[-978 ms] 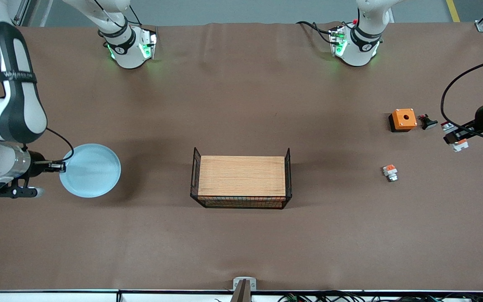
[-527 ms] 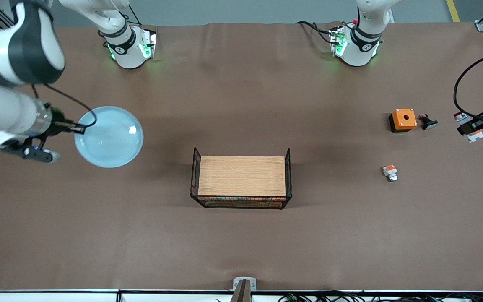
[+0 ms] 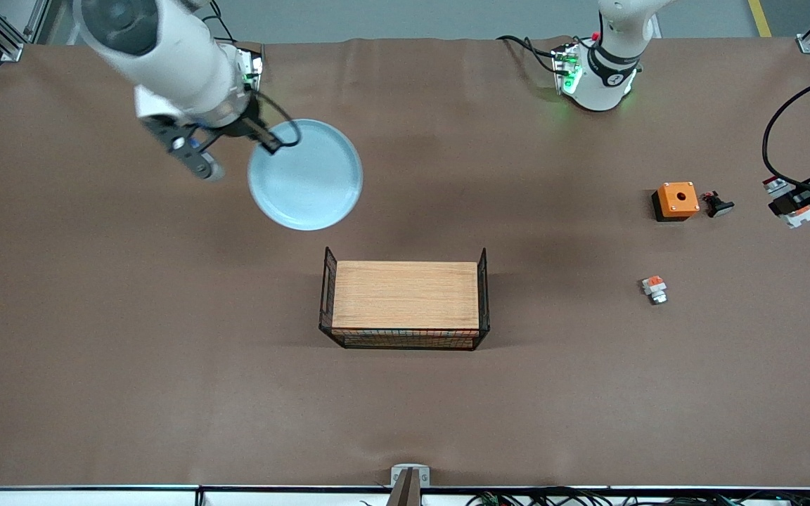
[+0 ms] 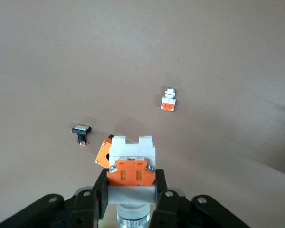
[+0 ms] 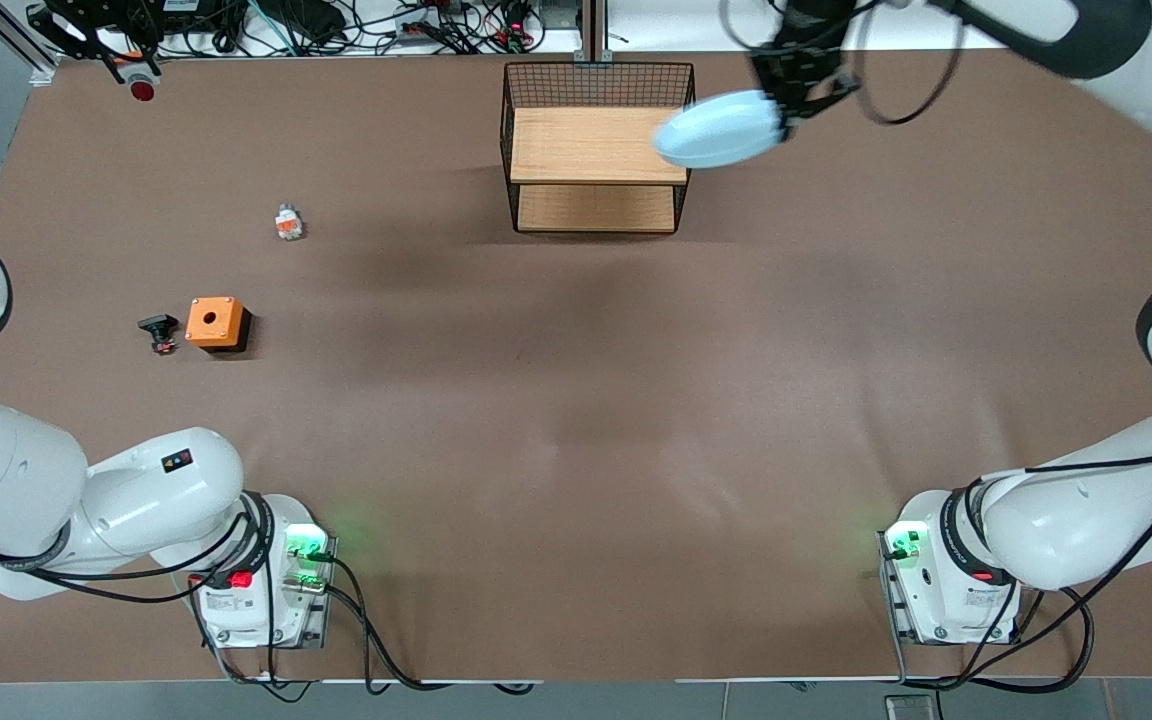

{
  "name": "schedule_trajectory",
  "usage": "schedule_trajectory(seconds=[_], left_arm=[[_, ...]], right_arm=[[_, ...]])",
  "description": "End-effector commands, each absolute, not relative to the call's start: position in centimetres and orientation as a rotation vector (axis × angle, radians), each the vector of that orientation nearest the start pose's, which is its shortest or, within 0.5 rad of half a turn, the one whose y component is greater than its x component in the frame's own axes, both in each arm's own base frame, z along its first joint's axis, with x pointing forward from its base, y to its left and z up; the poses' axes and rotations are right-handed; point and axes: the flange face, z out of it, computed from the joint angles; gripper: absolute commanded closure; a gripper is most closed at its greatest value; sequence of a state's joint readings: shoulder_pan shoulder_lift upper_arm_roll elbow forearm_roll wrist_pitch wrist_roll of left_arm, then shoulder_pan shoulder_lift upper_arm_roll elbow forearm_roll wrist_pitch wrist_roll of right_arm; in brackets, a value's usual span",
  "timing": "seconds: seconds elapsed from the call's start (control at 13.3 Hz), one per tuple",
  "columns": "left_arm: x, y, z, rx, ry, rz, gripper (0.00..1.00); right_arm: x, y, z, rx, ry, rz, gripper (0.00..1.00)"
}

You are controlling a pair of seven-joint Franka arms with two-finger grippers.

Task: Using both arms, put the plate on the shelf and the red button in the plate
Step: 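Lift the plate with the right gripper and carry it over the tray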

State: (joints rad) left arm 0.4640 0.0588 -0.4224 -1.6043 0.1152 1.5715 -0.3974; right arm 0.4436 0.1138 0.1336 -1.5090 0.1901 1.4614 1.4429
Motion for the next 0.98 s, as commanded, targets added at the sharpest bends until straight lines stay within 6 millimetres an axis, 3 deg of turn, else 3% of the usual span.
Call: schedule_trajectory(seconds=[0.0,0.3,0.45,0.75,0.9], left_arm=[[56.2,3.3,58.6,-2.984,-0.632,0.107,1.0],[57.3,1.3,57.5,-3.032,-0.578,0.122,1.0],[58.4,-1.1,57.9,-3.079,-0.517,0.093,1.0],[59.4,-6.0,57.3,-3.166,-0.388,0.122,1.0],[59.6,-9.1,56.8,-3.199,-0.298,0.111,1.0]], right_arm=[[47.3,36.2,58.2,-2.654,1.554,0.398,1.0],[47.7,41.7,54.4,-2.471,1.763,0.37,1.0],[48.1,44.1,52.2,-2.375,1.853,0.36,1.0],[49.2,45.9,47.6,-2.336,1.936,0.346,1.0],[50.1,46.3,47.1,-2.3,1.916,0.301,1.0]])
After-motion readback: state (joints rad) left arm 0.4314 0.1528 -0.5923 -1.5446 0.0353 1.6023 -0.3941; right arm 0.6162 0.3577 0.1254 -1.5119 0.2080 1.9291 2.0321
